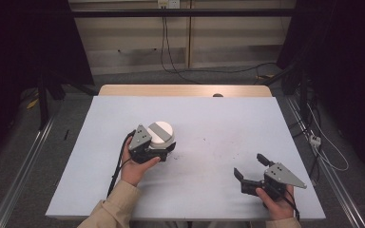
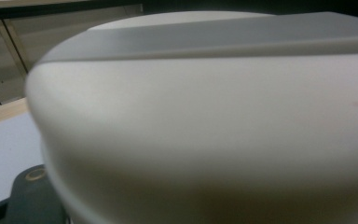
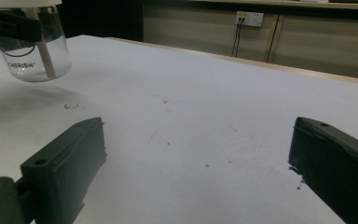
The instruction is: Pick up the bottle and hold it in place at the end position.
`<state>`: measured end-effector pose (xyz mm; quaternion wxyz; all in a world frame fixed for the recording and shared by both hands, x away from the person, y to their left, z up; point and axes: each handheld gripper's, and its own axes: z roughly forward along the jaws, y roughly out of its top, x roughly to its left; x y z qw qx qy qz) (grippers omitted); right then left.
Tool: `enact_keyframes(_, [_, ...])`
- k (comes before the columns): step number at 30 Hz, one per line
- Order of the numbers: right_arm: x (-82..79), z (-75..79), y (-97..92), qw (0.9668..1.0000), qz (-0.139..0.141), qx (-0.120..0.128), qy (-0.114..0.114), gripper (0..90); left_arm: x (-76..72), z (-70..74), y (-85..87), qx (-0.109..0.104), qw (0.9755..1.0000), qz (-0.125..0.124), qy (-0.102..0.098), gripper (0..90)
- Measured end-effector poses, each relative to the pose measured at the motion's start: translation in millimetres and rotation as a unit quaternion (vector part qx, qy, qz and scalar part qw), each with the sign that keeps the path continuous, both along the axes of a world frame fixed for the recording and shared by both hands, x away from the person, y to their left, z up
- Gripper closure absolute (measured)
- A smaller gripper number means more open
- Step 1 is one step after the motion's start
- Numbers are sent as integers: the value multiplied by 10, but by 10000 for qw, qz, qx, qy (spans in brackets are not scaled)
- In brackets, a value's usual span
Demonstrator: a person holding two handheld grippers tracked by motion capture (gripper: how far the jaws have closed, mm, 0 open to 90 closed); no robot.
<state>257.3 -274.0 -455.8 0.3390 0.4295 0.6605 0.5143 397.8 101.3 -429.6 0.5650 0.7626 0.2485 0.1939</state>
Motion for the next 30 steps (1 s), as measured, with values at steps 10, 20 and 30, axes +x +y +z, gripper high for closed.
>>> enact_keyframes(10, [3,-4,5,10000,28,33,13,32,108,-3,-127,71,9999,-76,40,183])
enact_keyframes(20, [-2,0,-6,10000,-18,56,3,32,184,31,-202,10,9999,-104,50,184])
enact_keyframes(30, [-17,4,-20,10000,-32,84,-12,33,263,15,-314,139,9998,-121,50,184])
